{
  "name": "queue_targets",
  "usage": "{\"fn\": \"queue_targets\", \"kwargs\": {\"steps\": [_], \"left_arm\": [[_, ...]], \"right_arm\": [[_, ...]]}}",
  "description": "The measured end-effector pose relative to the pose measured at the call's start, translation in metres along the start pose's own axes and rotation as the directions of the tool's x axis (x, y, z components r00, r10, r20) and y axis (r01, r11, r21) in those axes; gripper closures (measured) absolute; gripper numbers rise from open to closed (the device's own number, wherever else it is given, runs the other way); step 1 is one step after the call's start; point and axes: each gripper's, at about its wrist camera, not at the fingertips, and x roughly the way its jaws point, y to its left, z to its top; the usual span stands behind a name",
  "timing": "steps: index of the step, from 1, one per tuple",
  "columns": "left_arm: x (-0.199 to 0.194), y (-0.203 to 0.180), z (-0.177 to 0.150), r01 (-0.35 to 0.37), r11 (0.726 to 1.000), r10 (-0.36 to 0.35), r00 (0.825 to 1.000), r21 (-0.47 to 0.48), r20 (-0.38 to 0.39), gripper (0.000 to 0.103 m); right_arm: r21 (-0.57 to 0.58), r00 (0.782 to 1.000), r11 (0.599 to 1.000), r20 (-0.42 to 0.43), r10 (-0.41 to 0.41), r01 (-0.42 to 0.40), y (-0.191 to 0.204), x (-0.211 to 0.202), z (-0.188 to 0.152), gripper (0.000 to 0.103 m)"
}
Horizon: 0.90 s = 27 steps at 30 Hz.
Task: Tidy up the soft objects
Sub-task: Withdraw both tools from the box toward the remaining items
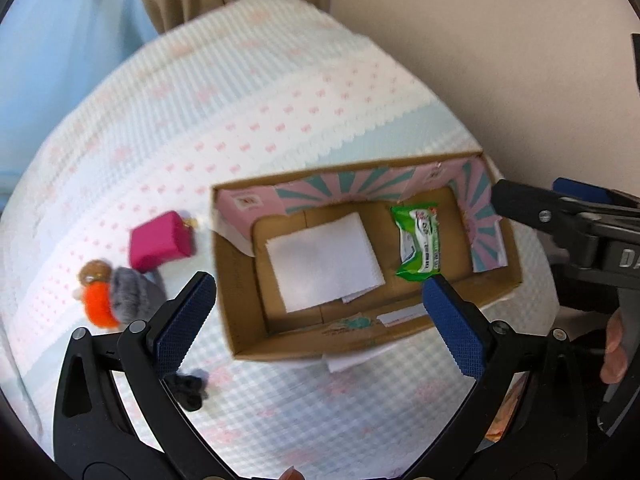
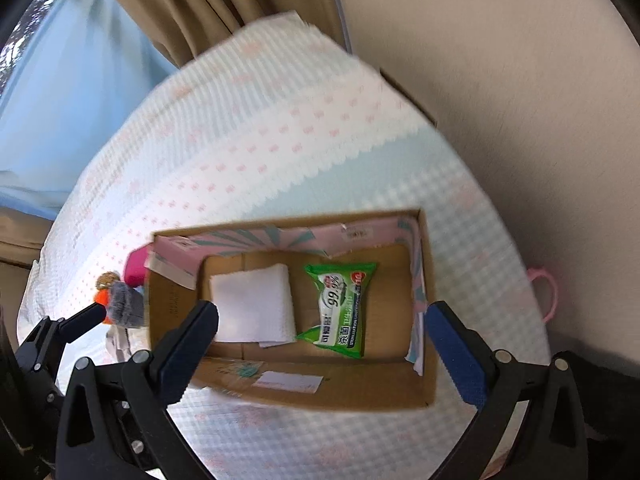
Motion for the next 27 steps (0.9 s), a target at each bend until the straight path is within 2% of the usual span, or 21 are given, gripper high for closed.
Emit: {"fn": "queue_targets", "kwargs": {"steps": [6, 11, 14, 18, 24, 27], "left_arm": [[-0.081, 0.021, -0.017, 0.009, 1.000, -0.006, 0.990, -0.021, 0.138, 0.000], [-0.154, 0.054, -0.039, 0.000, 0.999, 0.015, 0.960, -0.051, 0.281, 0.000], [-0.192, 0.078, -0.058, -0.017, 0.997, 0.041, 0.939, -0.073, 0.343, 0.000], [-0.236, 0.118, -0.093, -0.018, 0.993, 0.063, 0.909, -0.113, 0.412, 0.000], [-0.272, 0.178, -0.141, -0.035, 0.984, 0.112, 0.881, -0.174, 0.460, 0.000], [-0.282, 0.210, -0.165, -0.065, 0.979, 0.152, 0.868, -0.195, 0.473, 0.000]], "right_arm": [[-0.051, 0.988, 0.998, 0.154, -0.030, 0.038, 0.041, -0.081, -0.015, 0.000], [-0.069, 0.962, 0.997, 0.274, -0.009, 0.029, 0.081, -0.140, -0.040, 0.000], [-0.089, 0.934, 0.994, 0.356, -0.024, 0.059, 0.111, -0.169, -0.062, 0.000], [-0.096, 0.905, 0.992, 0.425, -0.038, 0.087, 0.143, -0.192, -0.091, 0.000], [-0.122, 0.868, 0.985, 0.495, -0.043, 0.119, 0.195, -0.209, -0.131, 0.000], [-0.120, 0.838, 0.984, 0.544, -0.048, 0.134, 0.217, -0.213, -0.151, 0.000]]}}
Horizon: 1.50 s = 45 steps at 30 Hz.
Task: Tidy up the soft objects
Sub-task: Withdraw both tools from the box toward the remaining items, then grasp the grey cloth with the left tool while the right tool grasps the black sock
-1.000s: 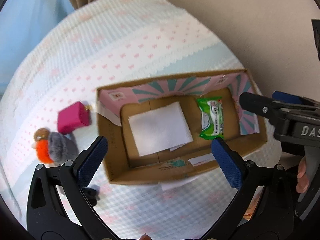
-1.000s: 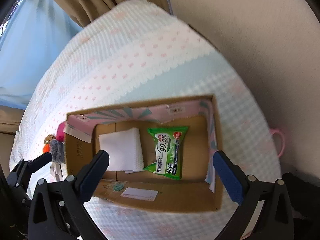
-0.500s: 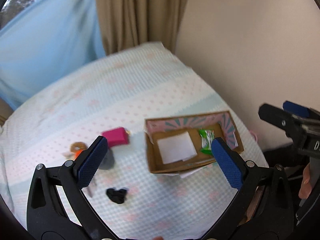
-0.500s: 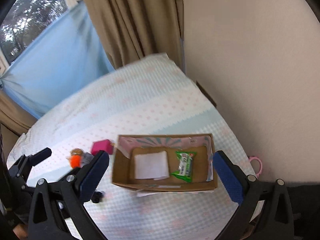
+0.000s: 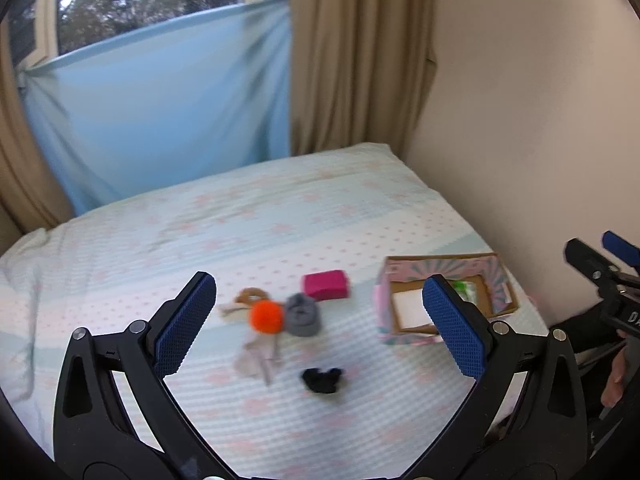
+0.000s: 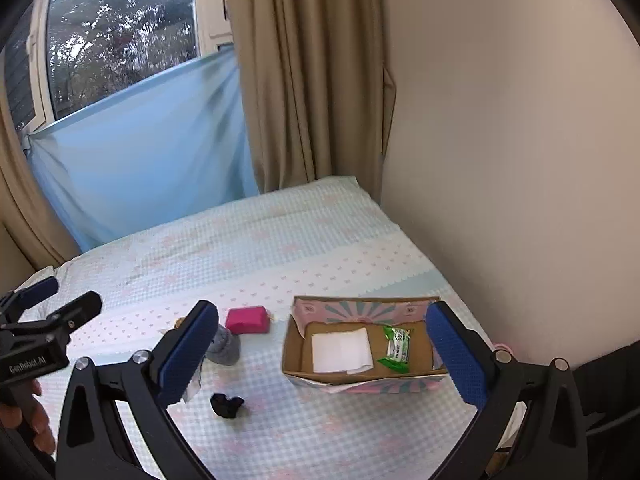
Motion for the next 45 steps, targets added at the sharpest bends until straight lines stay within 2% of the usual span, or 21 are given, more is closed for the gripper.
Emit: {"fn": "queue_targets", "kwargs": {"steps": [8, 14, 18, 24, 28, 34, 40, 41, 45], "left_arm": [[-0.008, 0.076, -0.024, -0.014, 1.000, 0.014, 1.000, -0.003, -0.015, 0.000], [0.030, 0.118, -0.049, 0.007, 1.000, -0.007, 0.997, 0.005, -0.083, 0.000], [0.071, 0.138, -0.070, 0.032, 0.999, -0.030, 0.990, 0.014, -0.135, 0.000], [0.140, 0.145, -0.109, 0.088, 0.995, -0.077, 0.978, 0.048, -0.196, 0.000], [0.194, 0.143, -0.141, 0.122, 0.991, -0.105, 0.961, 0.051, -0.255, 0.000], [0.266, 0.137, -0.190, 0.176, 0.983, -0.150, 0.935, 0.051, -0.322, 0.001], [0.325, 0.127, -0.228, 0.214, 0.976, -0.183, 0.912, 0.045, -0.368, 0.001], [0.333, 0.125, -0.234, 0.213, 0.976, -0.178, 0.910, 0.054, -0.374, 0.001], [0.352, 0.121, -0.248, 0.197, 0.977, -0.152, 0.911, 0.083, -0.383, 0.001]], "right_arm": [[0.026, 0.999, 0.999, -0.005, 0.034, -0.033, 0.059, 0.005, -0.028, 0.000], [0.029, 0.999, 0.999, -0.026, 0.032, -0.031, 0.101, 0.024, -0.054, 0.000], [-0.007, 0.997, 0.999, -0.067, 0.047, -0.048, 0.126, 0.052, -0.082, 0.000], [-0.028, 0.985, 0.995, -0.148, 0.090, -0.095, 0.152, 0.108, -0.135, 0.000], [-0.051, 0.964, 0.988, -0.231, 0.132, -0.147, 0.163, 0.156, -0.177, 0.000], [-0.077, 0.940, 0.983, -0.315, 0.133, -0.165, 0.171, 0.219, -0.243, 0.000], [-0.132, 0.935, 0.979, -0.338, 0.105, -0.158, 0.177, 0.266, -0.285, 0.000], [-0.145, 0.936, 0.977, -0.336, 0.103, -0.159, 0.177, 0.271, -0.289, 0.001], [-0.190, 0.929, 0.966, -0.357, 0.099, -0.176, 0.182, 0.290, -0.305, 0.018]]}}
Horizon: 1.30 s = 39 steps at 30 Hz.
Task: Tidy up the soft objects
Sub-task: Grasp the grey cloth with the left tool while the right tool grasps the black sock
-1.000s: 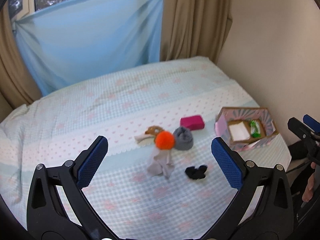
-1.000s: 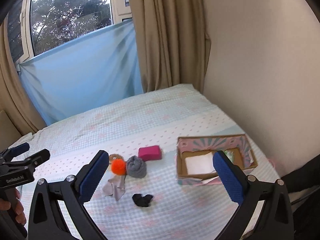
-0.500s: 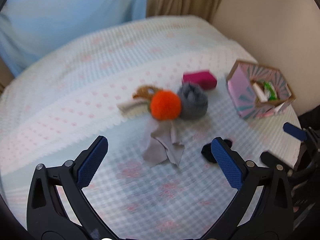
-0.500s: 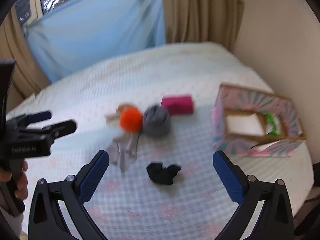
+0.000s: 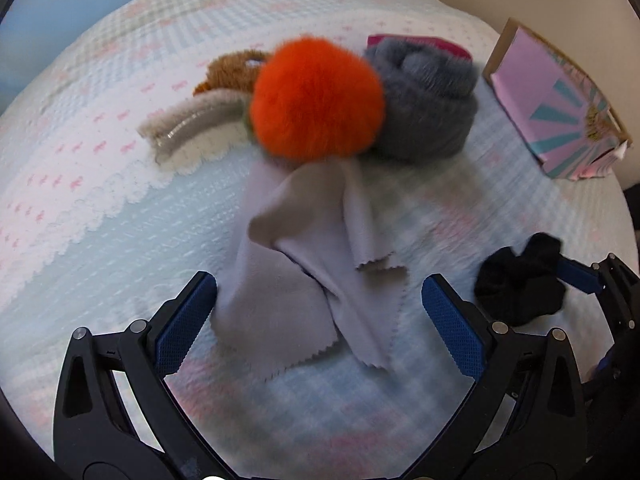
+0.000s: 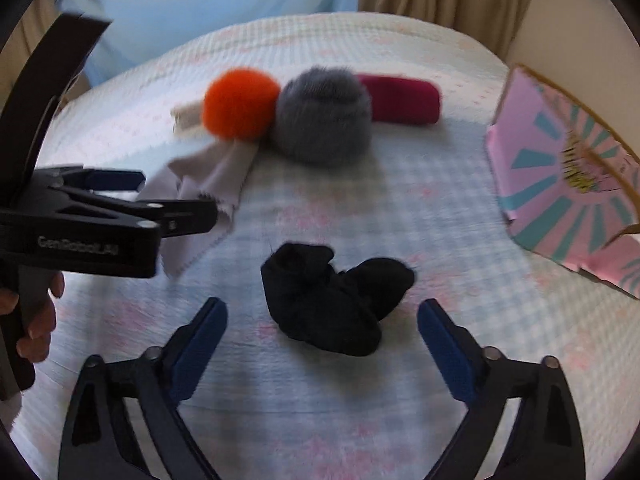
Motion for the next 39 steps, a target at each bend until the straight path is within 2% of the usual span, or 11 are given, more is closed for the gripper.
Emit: {"fn": "queue_targets", "kwargs": {"steps": [1, 5, 8, 10, 11, 15, 17, 19, 23, 31, 39], "left_arm": [[0.004, 0.001, 0.000, -0.004, 1.000, 0.004, 1.000, -0.001, 0.002, 0.001], [0.010, 0.000, 0.006, -0.024, 1.000, 0.023, 0.999, 0.021, 0.024, 0.003], [0.017, -0.003, 0.014, -0.030, 0.999, 0.029, 0.999, 0.042, 0.020, 0.010], [0.018, -0.007, 0.020, -0.029, 0.998, 0.028, 0.999, 0.057, 0.020, 0.027], [0.018, -0.009, 0.021, -0.031, 0.997, 0.030, 0.999, 0.067, 0.020, 0.035], [0.019, -0.016, 0.023, -0.030, 0.995, 0.029, 0.999, 0.098, 0.017, 0.052], [0.017, -0.015, 0.025, -0.034, 0.995, 0.033, 0.999, 0.097, 0.016, 0.073], [0.016, -0.015, 0.027, -0.037, 0.995, 0.036, 0.999, 0.090, 0.014, 0.086], [0.014, -0.013, 0.028, -0.042, 0.997, 0.041, 0.999, 0.070, 0.012, 0.092], [-0.006, -0.012, 0.019, -0.047, 0.998, 0.046, 0.999, 0.039, 0.024, 0.093], [-0.066, -0.024, 0.017, -0.056, 0.998, 0.056, 0.996, 0.002, 0.064, 0.093]], "right_arm": [[-0.005, 1.000, 1.000, -0.006, 0.005, -0.005, 0.001, 0.005, -0.002, 0.022], [-0.013, 1.000, 1.000, 0.017, 0.012, -0.012, 0.000, 0.012, -0.003, 0.025], [-0.015, 0.999, 1.000, 0.035, 0.017, -0.017, -0.001, 0.012, 0.000, 0.038], [-0.013, 0.999, 1.000, 0.046, 0.018, -0.018, -0.003, 0.012, 0.003, 0.048], [-0.009, 0.999, 1.000, 0.050, 0.020, -0.020, -0.004, 0.013, 0.004, 0.050], [-0.009, 0.998, 1.000, 0.052, 0.019, -0.018, -0.003, 0.016, 0.007, 0.061], [-0.011, 0.998, 1.000, 0.051, 0.025, -0.024, -0.002, 0.017, 0.010, 0.068], [-0.010, 0.998, 1.000, 0.052, 0.027, -0.026, 0.001, 0.020, 0.014, 0.073], [0.017, 0.998, 0.999, 0.056, 0.038, -0.039, -0.004, 0.020, 0.019, 0.075], [0.048, 0.995, 0.998, 0.091, 0.038, -0.042, -0.013, 0.005, 0.034, 0.076], [0.068, 0.991, 0.996, 0.126, 0.045, -0.054, -0.017, -0.042, 0.036, 0.076]]}}
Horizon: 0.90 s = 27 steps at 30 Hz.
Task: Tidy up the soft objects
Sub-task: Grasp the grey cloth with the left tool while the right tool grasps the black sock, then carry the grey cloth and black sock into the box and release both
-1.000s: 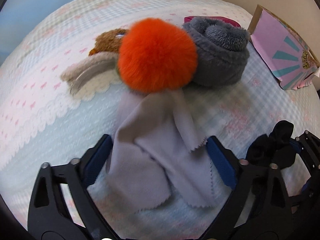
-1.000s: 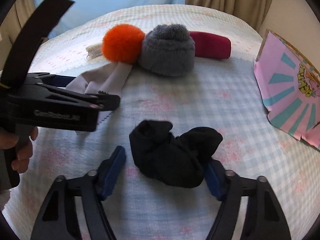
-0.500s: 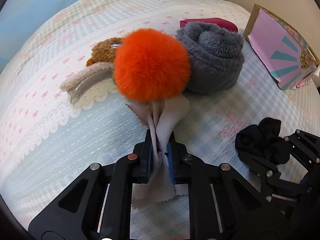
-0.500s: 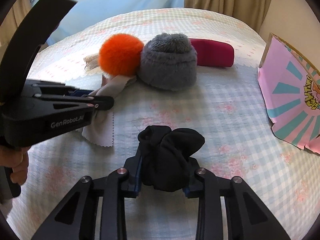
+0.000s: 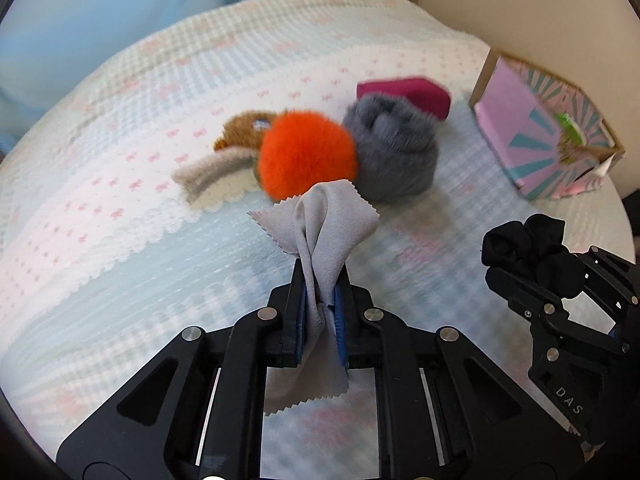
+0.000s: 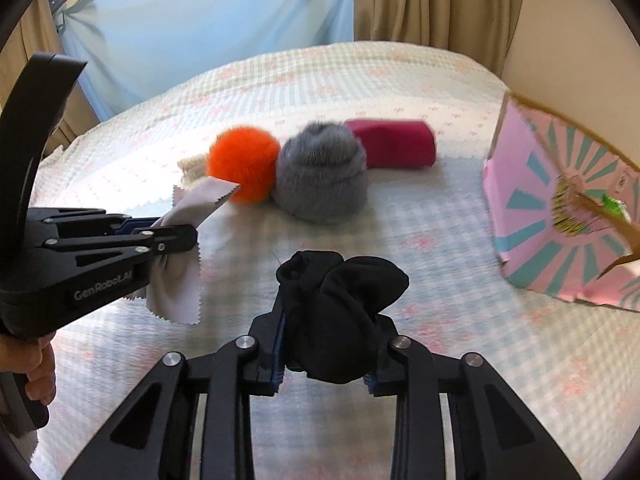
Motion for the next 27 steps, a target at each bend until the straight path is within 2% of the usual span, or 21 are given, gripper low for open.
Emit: {"fn": "queue_targets", "kwargs": {"steps": [9, 15, 21, 27], "left_arm": [[-0.105, -0.022, 0.038, 0.006, 0.999, -0.003, 0.996, -0.040, 0.089, 0.093], [-0.171, -0.055, 0.075, 0.015, 1.000, -0.013, 0.987, -0.016, 0.159, 0.093], [-0.208, -0.096, 0.114, 0.054, 0.999, -0.051, 0.978, -0.010, 0.202, 0.093], [-0.219, -0.147, 0.152, 0.066, 0.997, -0.059, 0.976, -0.029, 0.207, 0.093]], "right_arm": [[0.034, 0.998, 0.999, 0.063, -0.018, 0.015, -0.013, -0.099, 0.046, 0.076], [0.062, 0.993, 0.996, 0.095, -0.069, 0.063, -0.028, -0.171, 0.078, 0.076], [0.104, 0.982, 0.990, 0.149, -0.112, 0.098, -0.065, -0.231, 0.110, 0.076], [0.171, 0.980, 0.980, 0.153, -0.127, 0.101, -0.126, -0.261, 0.138, 0.076]]}}
